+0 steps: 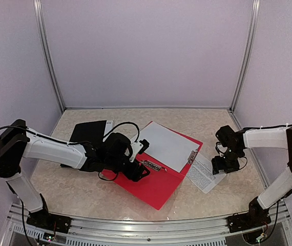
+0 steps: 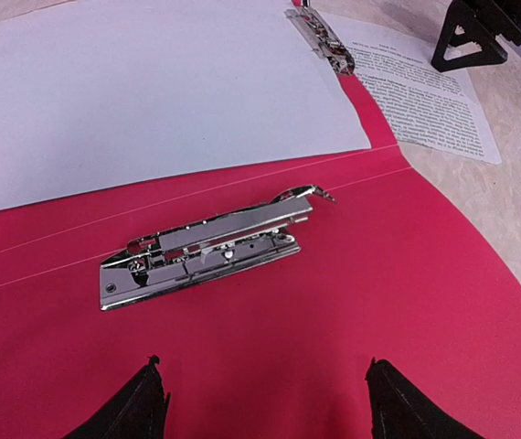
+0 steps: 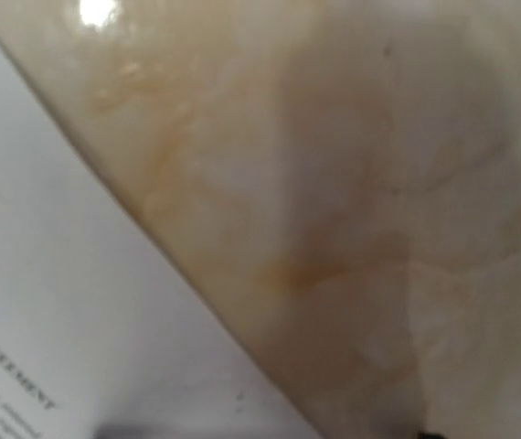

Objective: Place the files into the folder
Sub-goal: Pick up the file from the center of the board, then insert the spring clip onto the folder.

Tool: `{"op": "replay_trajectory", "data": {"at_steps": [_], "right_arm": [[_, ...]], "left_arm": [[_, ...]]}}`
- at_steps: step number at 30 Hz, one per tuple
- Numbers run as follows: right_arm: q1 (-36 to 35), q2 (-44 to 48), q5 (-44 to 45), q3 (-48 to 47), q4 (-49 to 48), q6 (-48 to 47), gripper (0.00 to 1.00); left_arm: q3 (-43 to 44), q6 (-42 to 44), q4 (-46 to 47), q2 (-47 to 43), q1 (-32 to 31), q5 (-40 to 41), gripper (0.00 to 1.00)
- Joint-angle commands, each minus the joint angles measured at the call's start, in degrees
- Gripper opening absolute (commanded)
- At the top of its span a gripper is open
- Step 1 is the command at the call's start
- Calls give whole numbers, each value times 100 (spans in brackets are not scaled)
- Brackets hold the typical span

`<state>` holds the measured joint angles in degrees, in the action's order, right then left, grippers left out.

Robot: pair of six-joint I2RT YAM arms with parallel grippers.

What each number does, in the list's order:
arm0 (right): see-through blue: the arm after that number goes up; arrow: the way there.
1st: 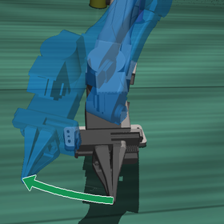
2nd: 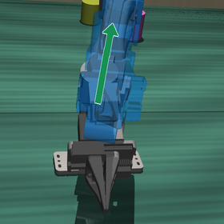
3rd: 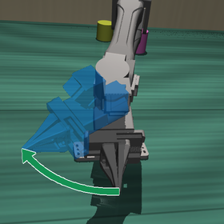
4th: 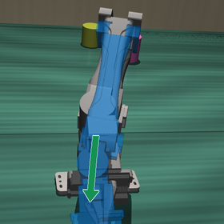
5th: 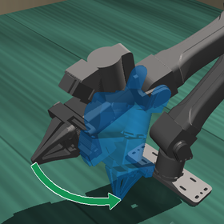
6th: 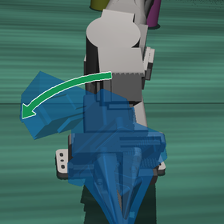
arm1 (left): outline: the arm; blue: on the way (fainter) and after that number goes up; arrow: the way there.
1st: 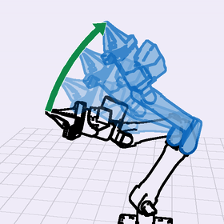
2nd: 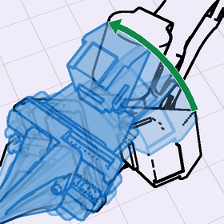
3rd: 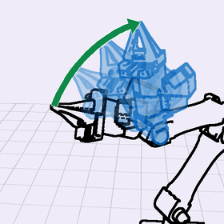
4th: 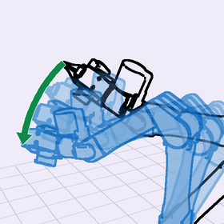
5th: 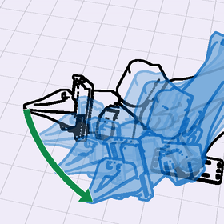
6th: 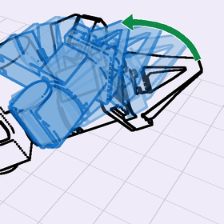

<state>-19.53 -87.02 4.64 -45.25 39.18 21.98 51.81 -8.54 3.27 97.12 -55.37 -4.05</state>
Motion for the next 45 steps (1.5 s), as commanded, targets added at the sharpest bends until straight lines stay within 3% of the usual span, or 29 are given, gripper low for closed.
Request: {"op": "replay_trajectory", "data": {"at_steps": [1,14,23,34,39,45], "right_arm": [[99,-329,-305,103,34,-102,70],[87,-350,-419,94,11,-159,27],[95,166,189,-238,362,-195,1],[93,1022,1723,-1807,1691,-46,0],[-68,1341,1262,-2528,1452,-352,0],[-746,1420,551,-2830,786,-601,0]], "left_arm": [[-99,119,119,-231,-35,27,73],[-113,202,125,-319,-38,104,73],[162,237,-130,-177,-41,172,73],[589,98,-378,-99,-29,718,74],[646,-139,-75,-268,28,1008,97],[1066,-581,-126,-352,416,298,99]]}}
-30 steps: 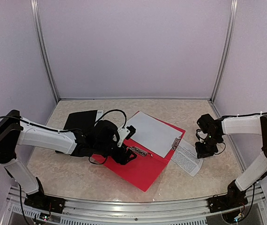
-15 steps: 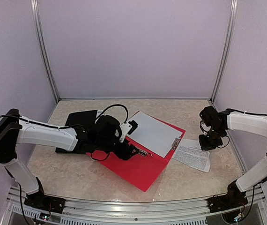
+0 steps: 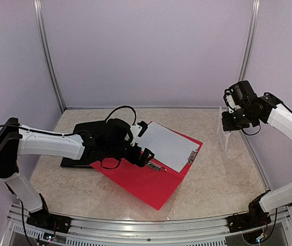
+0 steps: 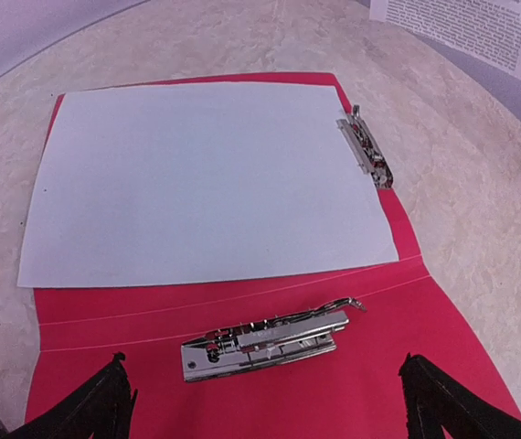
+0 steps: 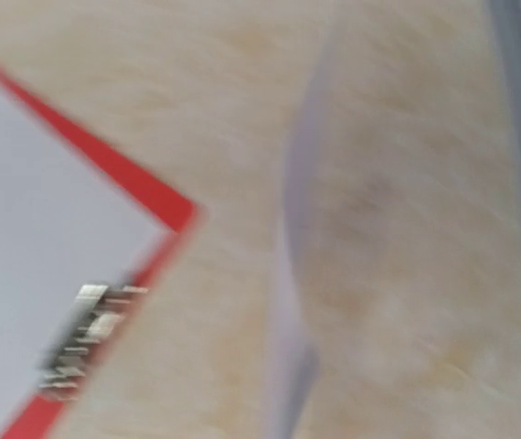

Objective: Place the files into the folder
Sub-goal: Insert the spring clip onto the folder.

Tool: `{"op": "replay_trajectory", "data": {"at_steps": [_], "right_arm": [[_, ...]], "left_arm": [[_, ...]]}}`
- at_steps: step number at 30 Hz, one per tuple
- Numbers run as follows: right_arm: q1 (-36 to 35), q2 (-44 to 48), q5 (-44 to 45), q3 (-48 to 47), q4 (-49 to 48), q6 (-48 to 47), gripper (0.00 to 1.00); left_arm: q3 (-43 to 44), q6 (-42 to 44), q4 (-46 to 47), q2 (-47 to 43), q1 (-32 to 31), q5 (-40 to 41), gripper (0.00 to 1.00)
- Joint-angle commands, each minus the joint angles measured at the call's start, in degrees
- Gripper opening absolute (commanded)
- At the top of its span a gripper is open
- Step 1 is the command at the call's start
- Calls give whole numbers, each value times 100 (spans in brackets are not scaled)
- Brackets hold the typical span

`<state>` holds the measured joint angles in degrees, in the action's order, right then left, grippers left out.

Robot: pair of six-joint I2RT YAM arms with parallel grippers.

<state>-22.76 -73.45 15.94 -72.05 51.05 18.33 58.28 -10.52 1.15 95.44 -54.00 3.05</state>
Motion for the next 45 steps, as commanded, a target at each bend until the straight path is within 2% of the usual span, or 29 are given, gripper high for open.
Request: {"op": "replay_trajectory", "data": {"at_steps": [1,7,10,13,17,23,27,31,38,45], "right_arm": [[-596,48,-672,-196,-525,-260,0],[-1401,-48,-1316,-465,-1402,-396,0],[-1647,-67,-1842,-523,-1933,-454,0],[-1828,-144,-2256,-616,-2039,-545,0],[-1915,-127,-2517,-463,-2015,-442,0],[-1942,192,-3091,446,-2358,-43,0],[-2083,250,-3770,1325,-3095,519,0],[-2481,27,-4044,1906,-3791,1018,0],[-3061,-497,-4360,1963,-4791,1514,0],[-3209,-886,-4053,1922,-4817,1693,0]], "left_arm": [[450,-487,100,-208,358,-605,99],[351,-1258,627,-358,724,-1641,99],[389,-1489,680,-336,742,-1800,99],[407,-1333,671,-337,750,-1817,99],[325,-1001,460,-582,867,-1609,99],[42,-538,112,-1046,1105,-1395,99],[-343,-263,-97,-1485,1124,-729,99],[-594,-101,-413,-1883,1166,-203,99],[-502,-56,-595,-1806,1149,182,99],[-520,-135,-666,-1969,1137,521,99]]}}
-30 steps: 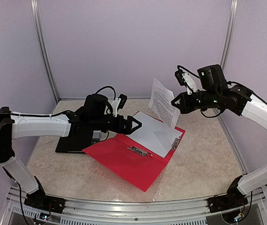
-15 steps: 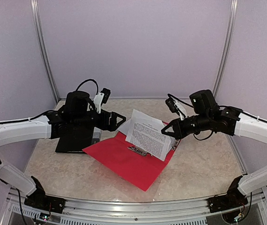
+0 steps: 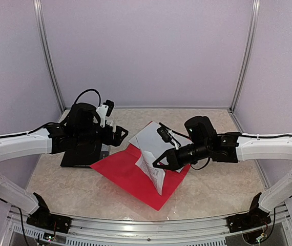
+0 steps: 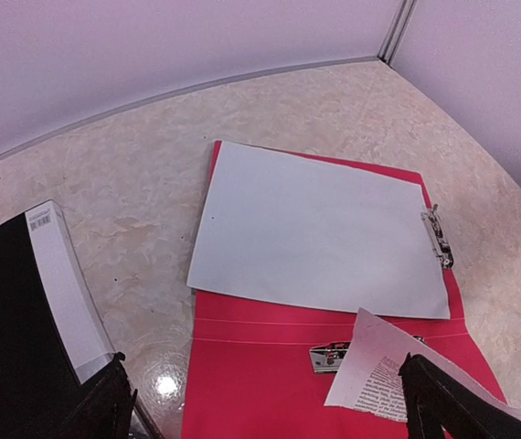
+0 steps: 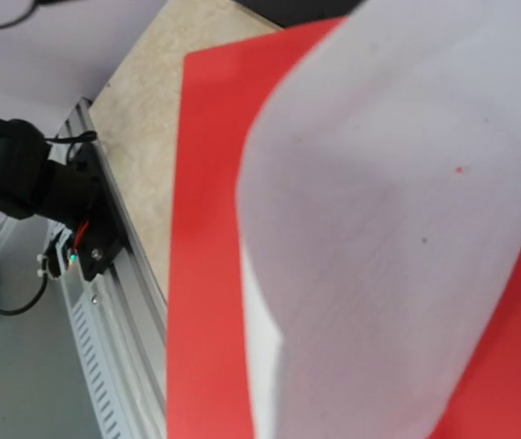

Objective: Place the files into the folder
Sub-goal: Insert the spring clip onto the folder.

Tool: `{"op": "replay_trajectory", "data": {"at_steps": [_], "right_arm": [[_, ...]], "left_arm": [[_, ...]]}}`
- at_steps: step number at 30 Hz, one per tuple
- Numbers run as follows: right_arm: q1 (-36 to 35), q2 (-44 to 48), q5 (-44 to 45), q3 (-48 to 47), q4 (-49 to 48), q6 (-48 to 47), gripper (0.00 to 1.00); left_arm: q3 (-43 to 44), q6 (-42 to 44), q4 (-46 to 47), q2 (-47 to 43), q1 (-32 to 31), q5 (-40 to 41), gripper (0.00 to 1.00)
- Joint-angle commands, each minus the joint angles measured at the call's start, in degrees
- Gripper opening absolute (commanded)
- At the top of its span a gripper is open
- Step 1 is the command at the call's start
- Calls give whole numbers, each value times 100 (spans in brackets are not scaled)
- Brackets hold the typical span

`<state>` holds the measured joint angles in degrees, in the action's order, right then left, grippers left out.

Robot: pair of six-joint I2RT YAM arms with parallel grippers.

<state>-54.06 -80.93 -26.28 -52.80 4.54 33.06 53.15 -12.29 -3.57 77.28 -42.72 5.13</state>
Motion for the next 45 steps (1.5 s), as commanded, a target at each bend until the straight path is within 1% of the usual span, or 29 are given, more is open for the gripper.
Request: {"op": "replay_trajectory", "data": {"at_steps": [1,4,9,13,16,22,33,38,45], "right_arm": [[-78,-149,387,-17,-30,273,0],[-23,-238,1128,-121,665,368,0],[18,-301,1939,-264,1337,386,0],[32,-420,2219,-366,1765,376,0],[31,-601,2272,-378,2068,299,0],[-18,-710,1952,28,1631,385,0],[-308,-1471,1758,-145,1063,500,1],[-499,-1909,2022,-284,885,675,4],[-693,-2444,2361,-679,1032,847,6]], "left_arm": [[-6,48,-209,-163,9,330,99],[11,72,-235,-169,-12,383,99],[74,154,-255,-104,-114,509,99],[187,261,-326,16,-245,678,99],[251,320,-352,98,-324,766,99],[394,427,-412,255,-415,922,99],[247,239,-645,266,-683,1025,99],[-47,-169,-772,165,-986,1095,99],[-501,-615,-836,44,-1368,1253,99]]}}
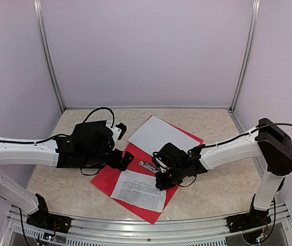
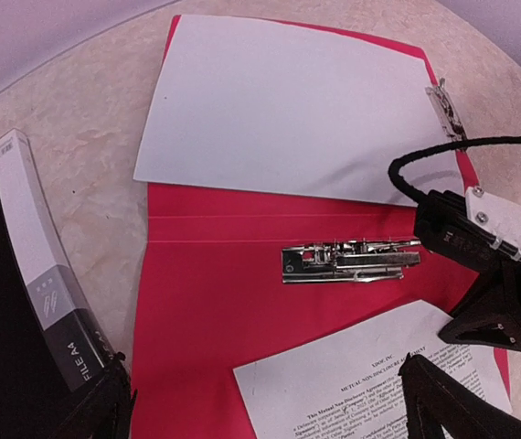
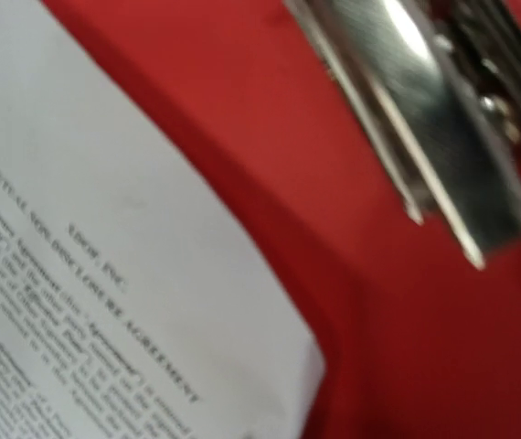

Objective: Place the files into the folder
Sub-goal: Insert the spring clip onto the folder.

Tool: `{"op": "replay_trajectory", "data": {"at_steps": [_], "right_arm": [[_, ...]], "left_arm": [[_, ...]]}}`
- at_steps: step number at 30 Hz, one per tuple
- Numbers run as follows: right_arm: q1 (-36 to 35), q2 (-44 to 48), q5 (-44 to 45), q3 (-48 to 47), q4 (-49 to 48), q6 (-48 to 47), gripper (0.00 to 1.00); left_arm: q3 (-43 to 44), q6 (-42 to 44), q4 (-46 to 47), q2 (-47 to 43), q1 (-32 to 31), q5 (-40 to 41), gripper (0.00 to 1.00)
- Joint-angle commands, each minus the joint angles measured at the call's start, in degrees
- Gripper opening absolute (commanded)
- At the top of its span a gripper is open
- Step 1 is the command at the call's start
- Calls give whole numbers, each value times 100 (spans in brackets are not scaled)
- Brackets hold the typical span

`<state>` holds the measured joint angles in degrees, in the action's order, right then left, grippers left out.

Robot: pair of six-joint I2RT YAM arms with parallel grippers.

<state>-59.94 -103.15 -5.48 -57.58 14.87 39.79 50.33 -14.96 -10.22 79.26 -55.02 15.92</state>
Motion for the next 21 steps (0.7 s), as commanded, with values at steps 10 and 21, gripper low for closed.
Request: {"op": "replay_trajectory", "data": {"at_steps": [10,21], "right_arm": [[-97,-73,839,-92,163,575,2],[-44,43,969,67,245,684,1]], "left_arm": [[-209,-244,-100,-19,-339,523,99],[-59,-87,-63,212,-429,587,99]]}}
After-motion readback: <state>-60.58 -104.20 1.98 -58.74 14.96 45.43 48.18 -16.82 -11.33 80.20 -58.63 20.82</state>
